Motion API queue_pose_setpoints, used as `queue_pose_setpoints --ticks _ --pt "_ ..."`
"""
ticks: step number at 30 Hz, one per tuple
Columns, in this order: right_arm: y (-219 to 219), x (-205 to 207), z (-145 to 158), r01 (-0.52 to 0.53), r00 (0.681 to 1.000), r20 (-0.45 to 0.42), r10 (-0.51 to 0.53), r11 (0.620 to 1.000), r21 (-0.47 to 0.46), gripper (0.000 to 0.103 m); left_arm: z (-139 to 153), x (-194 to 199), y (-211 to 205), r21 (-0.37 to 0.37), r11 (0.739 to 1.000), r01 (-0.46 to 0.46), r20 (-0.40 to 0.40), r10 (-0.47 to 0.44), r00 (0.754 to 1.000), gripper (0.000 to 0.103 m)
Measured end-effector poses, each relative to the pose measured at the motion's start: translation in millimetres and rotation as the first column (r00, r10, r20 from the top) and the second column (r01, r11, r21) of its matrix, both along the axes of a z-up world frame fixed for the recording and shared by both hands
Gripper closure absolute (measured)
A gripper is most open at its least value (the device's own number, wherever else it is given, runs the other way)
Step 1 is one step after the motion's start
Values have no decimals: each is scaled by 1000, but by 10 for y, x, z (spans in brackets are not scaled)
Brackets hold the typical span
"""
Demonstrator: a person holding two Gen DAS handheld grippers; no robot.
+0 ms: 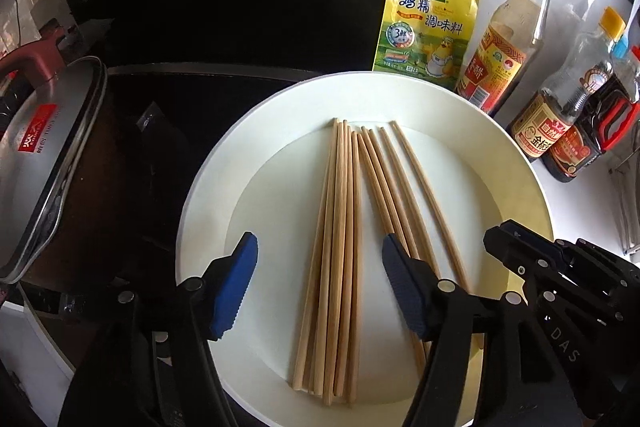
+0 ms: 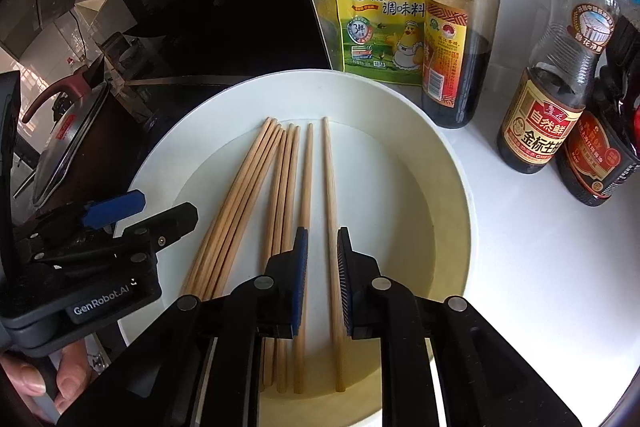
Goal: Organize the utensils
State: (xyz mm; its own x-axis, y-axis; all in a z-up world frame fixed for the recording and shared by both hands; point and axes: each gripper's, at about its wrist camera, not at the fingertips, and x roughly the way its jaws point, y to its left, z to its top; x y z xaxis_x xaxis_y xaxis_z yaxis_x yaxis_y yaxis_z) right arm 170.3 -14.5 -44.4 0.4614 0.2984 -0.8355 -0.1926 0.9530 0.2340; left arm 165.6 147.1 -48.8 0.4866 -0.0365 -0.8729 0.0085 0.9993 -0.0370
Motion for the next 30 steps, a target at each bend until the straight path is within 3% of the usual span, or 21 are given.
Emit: queue_pose_setpoints --ticks 4,8,11,30 --pt "-44 -69 55 10 1000 10 -10 1000 1 77 35 -43 10 16 1000 -12 3 12 1000 25" --pt "-77 -132 87 16 1000 14 -16 1000 -8 74 45 -92 37 26 999 -20 1 20 1000 24" --pt "-110 -172 96 26 1000 16 -26 1000 -11 65 59 -129 62 31 999 -30 3 30 1000 24" --pt "-138 -290 179 42 998 36 -41 999 -24 51 212 -231 113 52 997 -62 54 60 997 11"
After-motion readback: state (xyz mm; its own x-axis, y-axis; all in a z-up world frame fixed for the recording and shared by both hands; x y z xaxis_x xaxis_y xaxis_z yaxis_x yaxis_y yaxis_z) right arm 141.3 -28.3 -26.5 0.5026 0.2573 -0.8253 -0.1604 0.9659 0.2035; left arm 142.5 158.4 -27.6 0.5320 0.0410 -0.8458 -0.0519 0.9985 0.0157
